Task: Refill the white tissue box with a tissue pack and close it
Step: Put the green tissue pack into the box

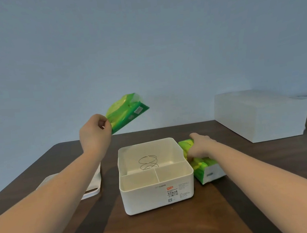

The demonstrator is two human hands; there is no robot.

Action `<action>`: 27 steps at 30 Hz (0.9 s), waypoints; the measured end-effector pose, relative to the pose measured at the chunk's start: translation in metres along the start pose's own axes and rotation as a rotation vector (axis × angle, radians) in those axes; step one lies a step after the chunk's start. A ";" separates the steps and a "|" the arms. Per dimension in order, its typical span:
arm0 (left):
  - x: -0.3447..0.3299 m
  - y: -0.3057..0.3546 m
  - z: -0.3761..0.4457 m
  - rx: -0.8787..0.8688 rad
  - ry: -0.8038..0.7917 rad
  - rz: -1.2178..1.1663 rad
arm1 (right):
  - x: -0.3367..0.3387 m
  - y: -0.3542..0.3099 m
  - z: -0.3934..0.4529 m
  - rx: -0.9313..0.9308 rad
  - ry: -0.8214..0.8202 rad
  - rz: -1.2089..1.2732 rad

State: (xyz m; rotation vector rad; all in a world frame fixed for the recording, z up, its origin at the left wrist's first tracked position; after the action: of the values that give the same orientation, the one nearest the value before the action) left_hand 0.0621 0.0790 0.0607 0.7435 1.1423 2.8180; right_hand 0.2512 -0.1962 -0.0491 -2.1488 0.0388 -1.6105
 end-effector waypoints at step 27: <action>-0.114 -0.111 -0.005 0.260 -0.530 0.213 | 0.031 -0.174 -0.070 0.954 -0.085 -0.235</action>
State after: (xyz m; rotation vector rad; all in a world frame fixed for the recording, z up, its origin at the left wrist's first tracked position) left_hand 0.1428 0.1366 -0.0637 1.5940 1.3904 2.3876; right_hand 0.1551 -0.0722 0.0582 -1.4775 -0.8550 -1.2498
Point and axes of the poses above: each hand's wrist, its own z-axis towards the middle knuckle, its own x-axis out of the back of the hand, y = z × x, the point moved 9 cm from there along z, towards the middle knuckle, and after that the axes turned 5 degrees about -y, right-handed, at the moved point
